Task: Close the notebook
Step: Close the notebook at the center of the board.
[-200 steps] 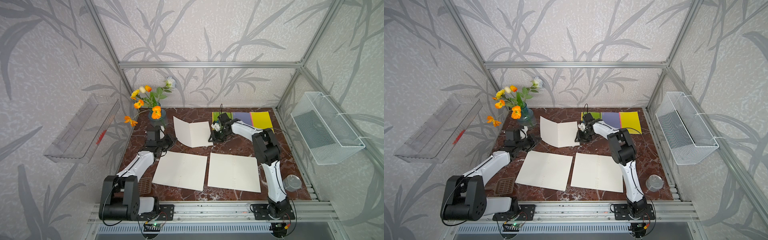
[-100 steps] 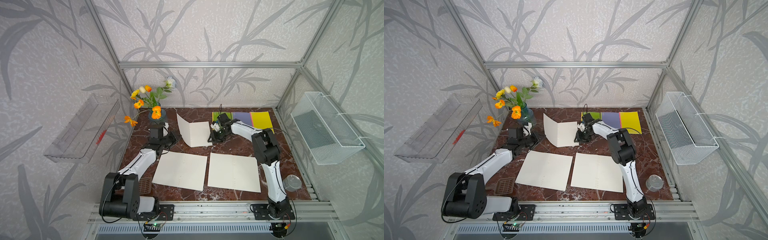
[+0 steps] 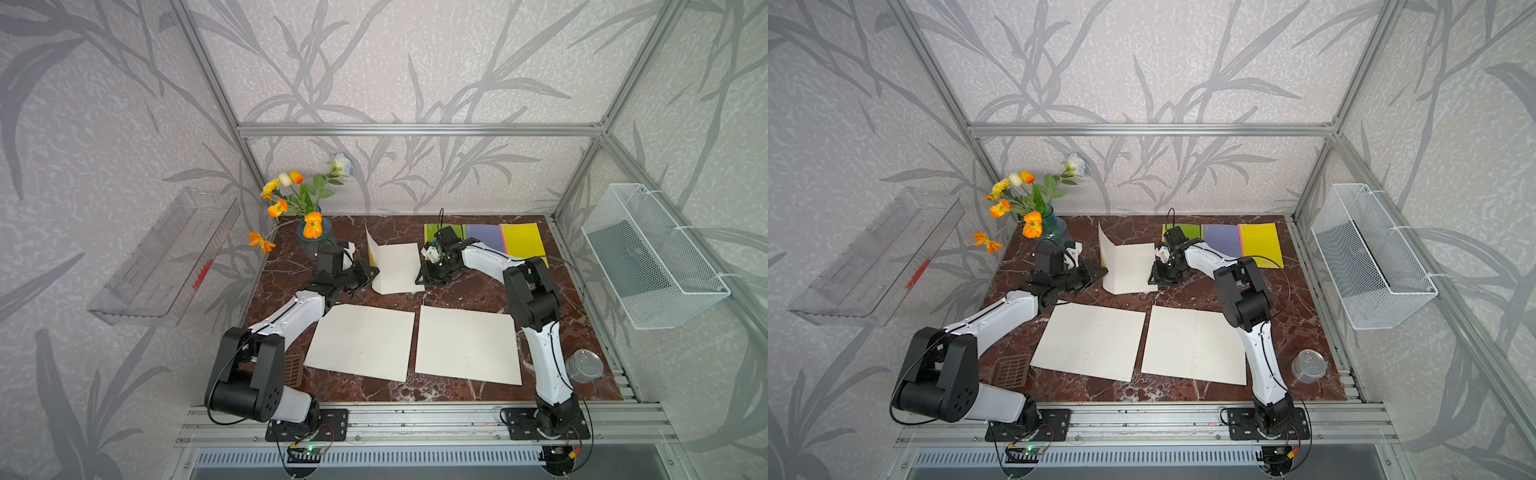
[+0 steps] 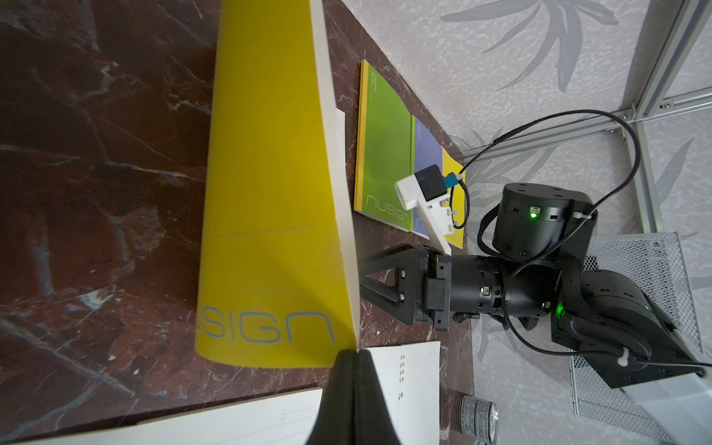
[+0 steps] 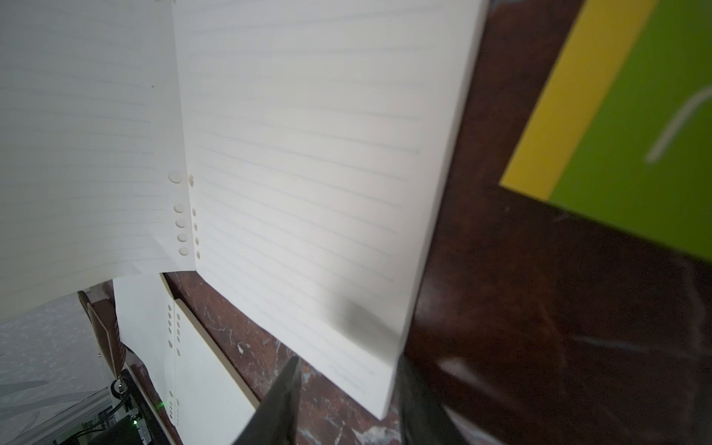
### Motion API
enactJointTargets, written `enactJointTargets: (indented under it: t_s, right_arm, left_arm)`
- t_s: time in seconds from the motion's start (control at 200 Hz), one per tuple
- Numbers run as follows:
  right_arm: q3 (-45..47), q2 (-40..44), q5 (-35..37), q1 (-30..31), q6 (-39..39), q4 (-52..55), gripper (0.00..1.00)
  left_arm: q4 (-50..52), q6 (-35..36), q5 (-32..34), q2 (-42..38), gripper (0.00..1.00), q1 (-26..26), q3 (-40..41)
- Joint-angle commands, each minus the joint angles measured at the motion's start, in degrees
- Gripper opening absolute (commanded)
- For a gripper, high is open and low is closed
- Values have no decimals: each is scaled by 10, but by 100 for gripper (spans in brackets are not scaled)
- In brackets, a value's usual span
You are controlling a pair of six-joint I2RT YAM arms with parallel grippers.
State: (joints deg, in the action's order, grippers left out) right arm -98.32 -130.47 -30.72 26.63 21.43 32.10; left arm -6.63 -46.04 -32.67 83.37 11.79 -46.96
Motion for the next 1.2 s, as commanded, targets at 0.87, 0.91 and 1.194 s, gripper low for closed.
enactJointTargets:
  t_s: [0.87,0.91,1.194]
  right_arm:
    - [24,6,-1,8,3,2,42]
    - [24,7,0,8,3,3,42]
    - [29,15,8,5,3,4,43]
  left_arm:
    - [-38,-19,-30,66,3,60,-63]
    - [-39,-18,-32,67,5,61,-64]
    - [-54,-19,-51,69,9,67,-67]
